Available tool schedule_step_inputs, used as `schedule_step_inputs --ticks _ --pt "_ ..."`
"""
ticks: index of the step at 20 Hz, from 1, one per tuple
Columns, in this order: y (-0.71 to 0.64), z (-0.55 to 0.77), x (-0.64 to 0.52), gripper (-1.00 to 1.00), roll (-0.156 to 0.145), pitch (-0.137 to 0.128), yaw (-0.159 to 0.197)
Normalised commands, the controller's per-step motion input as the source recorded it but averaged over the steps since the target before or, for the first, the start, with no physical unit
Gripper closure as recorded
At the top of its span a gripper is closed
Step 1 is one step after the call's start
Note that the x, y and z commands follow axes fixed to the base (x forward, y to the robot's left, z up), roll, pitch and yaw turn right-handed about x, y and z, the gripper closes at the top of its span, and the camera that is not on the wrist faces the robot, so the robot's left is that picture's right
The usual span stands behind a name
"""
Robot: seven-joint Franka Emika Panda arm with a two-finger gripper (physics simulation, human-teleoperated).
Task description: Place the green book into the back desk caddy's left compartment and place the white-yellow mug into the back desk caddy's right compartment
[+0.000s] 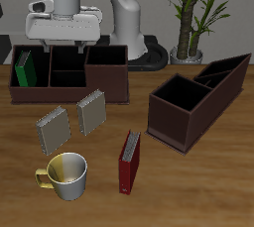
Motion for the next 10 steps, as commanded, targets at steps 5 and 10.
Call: schedule_step_inputs --ticks 5,10 --pt "0.22 0.07 0.48 -1.00 0.020 0.004 -0.002" --pt "0.07 0.14 0.57 -1.00 0.000 -0.009 0.022"
